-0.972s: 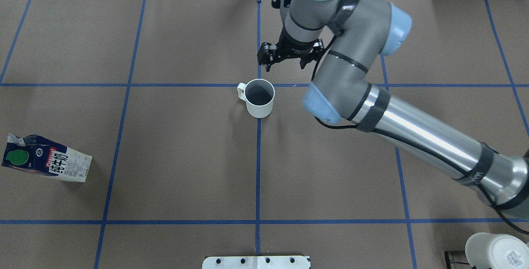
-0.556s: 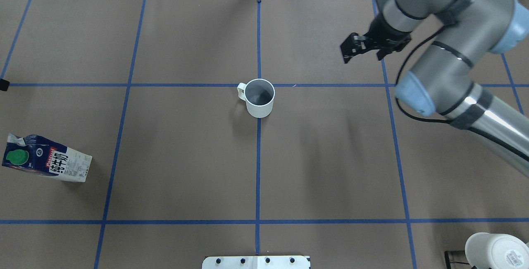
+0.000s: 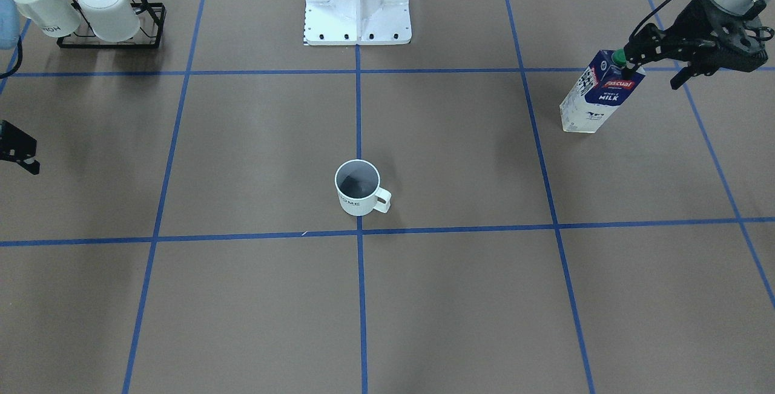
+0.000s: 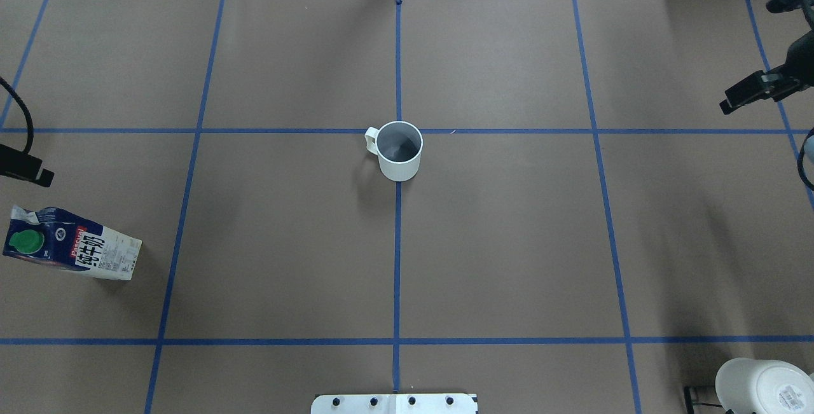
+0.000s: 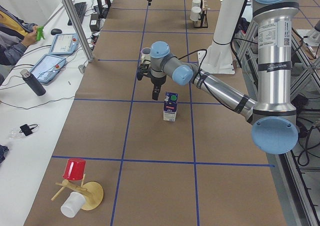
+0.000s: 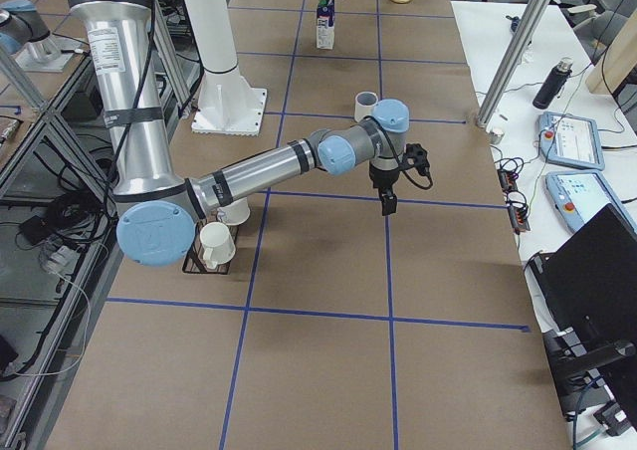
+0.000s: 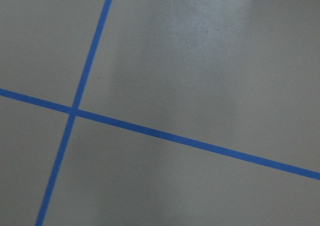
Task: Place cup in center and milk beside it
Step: 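Open the right gripper and withdraw it from the mug, then lower the left gripper onto the milk carton top and grasp it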
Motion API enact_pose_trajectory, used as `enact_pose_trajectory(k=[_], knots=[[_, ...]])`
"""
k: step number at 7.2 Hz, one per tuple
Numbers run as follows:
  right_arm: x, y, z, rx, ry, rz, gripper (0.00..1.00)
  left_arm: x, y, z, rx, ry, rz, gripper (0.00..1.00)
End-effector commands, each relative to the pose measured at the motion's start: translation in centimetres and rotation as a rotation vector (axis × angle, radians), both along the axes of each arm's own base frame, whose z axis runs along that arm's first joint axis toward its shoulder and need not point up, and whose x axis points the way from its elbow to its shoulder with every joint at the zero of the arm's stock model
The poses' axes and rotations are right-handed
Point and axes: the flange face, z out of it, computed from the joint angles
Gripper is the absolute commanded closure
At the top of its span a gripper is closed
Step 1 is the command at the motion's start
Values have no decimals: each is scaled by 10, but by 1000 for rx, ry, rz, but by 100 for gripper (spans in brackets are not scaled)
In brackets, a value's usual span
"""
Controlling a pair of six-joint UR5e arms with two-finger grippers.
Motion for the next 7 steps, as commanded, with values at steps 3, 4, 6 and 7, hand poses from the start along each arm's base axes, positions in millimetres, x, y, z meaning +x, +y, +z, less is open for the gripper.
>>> enact_pose_trajectory(k=[3, 4, 6, 7], knots=[[14, 6, 16, 11, 15, -11, 0, 10, 20, 5, -68, -8, -5, 2], [14, 6, 19, 5, 15, -10, 0, 24, 22, 2, -80, -9, 2, 2], [14, 6, 22, -4, 14, -9, 0, 30, 23, 2, -80, -10, 15, 2], [14, 5, 28, -16, 17, -7, 0, 30, 23, 2, -77, -13, 13, 2]])
